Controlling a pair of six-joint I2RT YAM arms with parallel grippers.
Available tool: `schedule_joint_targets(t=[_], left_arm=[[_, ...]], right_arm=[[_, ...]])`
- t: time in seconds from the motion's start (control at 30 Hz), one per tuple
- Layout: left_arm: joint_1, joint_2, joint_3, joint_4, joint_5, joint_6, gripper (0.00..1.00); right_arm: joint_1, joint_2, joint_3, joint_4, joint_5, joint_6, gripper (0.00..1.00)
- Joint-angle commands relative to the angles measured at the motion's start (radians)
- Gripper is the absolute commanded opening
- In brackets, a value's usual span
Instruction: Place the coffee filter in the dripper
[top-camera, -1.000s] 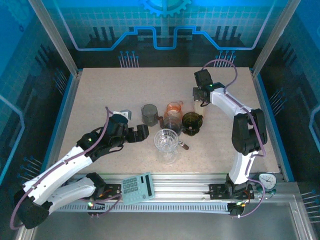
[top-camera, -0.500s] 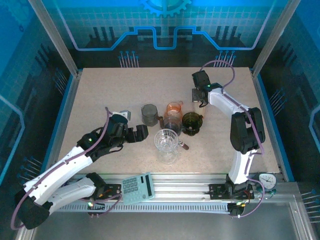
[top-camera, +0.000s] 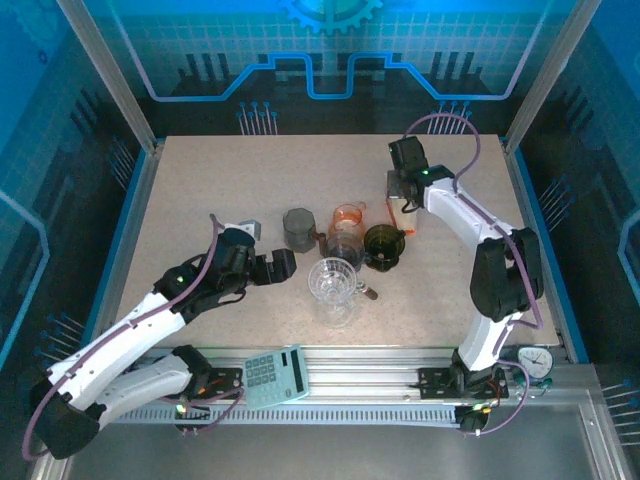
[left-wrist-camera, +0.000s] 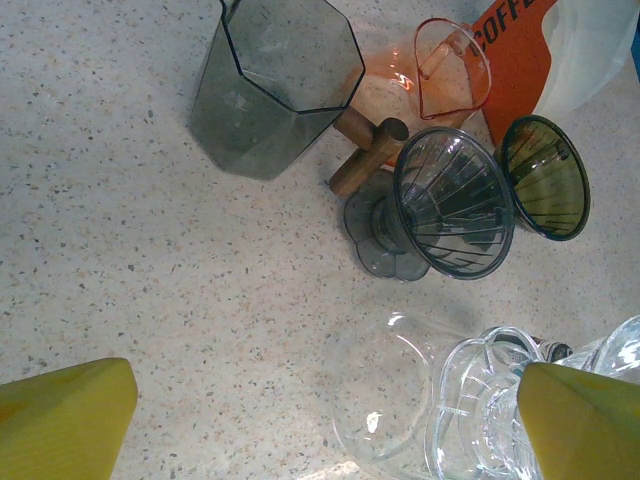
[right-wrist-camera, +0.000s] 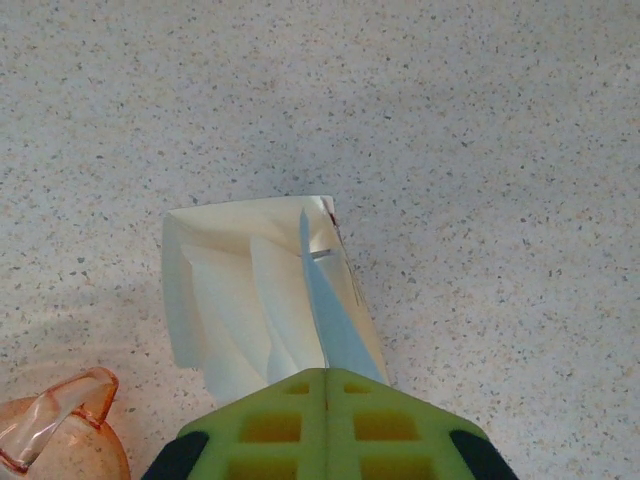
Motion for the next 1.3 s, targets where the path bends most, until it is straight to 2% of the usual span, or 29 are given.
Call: schedule_joint_targets(t=[0.0, 0.3, 0.5, 0.7, 0.8, 1.0, 1.27], left_arm=[[0.010, -0.006, -0.011, 0.001, 0.018, -0.017, 0.99], [0.015, 0.002, -0.010, 0.000, 0.025, -0.016, 0.99], [0.018, 0.002, -0.002, 0.001, 0.027, -0.013, 0.99], [0.019, 0.002, 0.023, 0.005, 0.037, 0.004, 0.99], [0.021, 0.002, 0.044, -0.007, 0.045, 0.014, 0.99], [0.021, -0.003, 0.073, -0.031, 0.058, 0.042, 0.99], [0.021, -0.005, 0.091, -0.040, 0.112, 0.084, 0.99]], right_arm=[[0.011, -0.042, -0.022, 0.002, 0.015, -0.015, 0.00], [0.011, -0.099, -0.053, -0.006, -0.005, -0.006, 0.00], [0.011, -0.229, -0.109, 0.001, -0.013, -0.005, 0.00], [0.020, -0.375, -0.148, -0.018, -0.076, -0.006, 0.00], [0.036, -0.467, -0.177, -0.038, -0.153, -0.005, 0.00], [0.100, -0.670, -0.217, -0.103, -0.389, -0.002, 0.00], [0.225, -0.816, -0.123, -0.362, -0.589, -0.010, 0.00]])
